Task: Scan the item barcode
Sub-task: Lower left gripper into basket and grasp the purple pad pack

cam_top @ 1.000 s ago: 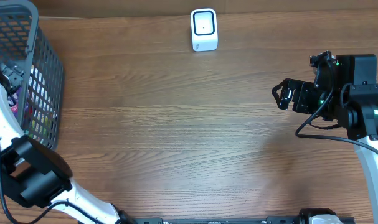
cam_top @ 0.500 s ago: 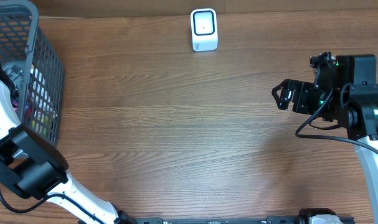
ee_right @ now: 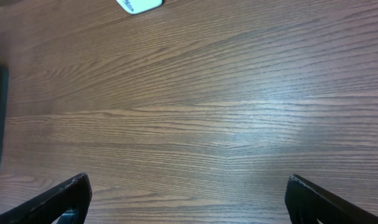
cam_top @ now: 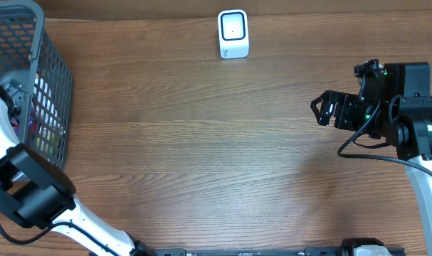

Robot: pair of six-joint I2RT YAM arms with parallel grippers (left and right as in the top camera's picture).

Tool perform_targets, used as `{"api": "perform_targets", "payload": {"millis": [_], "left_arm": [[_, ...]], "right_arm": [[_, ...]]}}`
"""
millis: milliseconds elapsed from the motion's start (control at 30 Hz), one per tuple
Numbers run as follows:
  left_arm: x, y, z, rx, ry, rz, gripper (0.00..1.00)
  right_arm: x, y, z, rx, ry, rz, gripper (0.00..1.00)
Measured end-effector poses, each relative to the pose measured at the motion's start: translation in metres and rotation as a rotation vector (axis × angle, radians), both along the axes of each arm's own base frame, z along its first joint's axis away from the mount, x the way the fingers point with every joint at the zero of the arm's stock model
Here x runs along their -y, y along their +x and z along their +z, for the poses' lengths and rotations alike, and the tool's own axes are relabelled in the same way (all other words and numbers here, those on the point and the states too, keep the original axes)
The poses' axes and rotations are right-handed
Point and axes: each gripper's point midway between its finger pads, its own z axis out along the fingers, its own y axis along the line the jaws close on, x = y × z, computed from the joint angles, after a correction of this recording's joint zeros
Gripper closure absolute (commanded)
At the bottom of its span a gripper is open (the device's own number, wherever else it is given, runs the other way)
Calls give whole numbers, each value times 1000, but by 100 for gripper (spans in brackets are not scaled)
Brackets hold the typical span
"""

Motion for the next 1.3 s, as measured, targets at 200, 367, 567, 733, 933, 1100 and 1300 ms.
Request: {"api": "perform_targets", "payload": {"millis": [200,367,567,733,933,1100,1300], "left_arm": [[-16,-9,-21,-26,-15,23,17],[-22,-10,-45,-50,-37,29,18],[-22,-1,-50,-28,-45,-12,43],[-20,6,-50,-4,-61,-37,96],[-10,5,-51,-15,-99,-62,96],[-6,5,-48,-9,-121,-69,88],[-3,16,-20,70,-99,-113,2]], "right_arm": [[0,0,0,0,0,0,0],[0,0,0,0,0,0,0],[0,-1,-1,-4,0,0,0],[0,-1,-1,-4,0,0,0],[0,-1,-1,-5,0,0,0],[0,-1,-1,-6,0,0,0],[0,-2,-1,-8,0,0,0]]}}
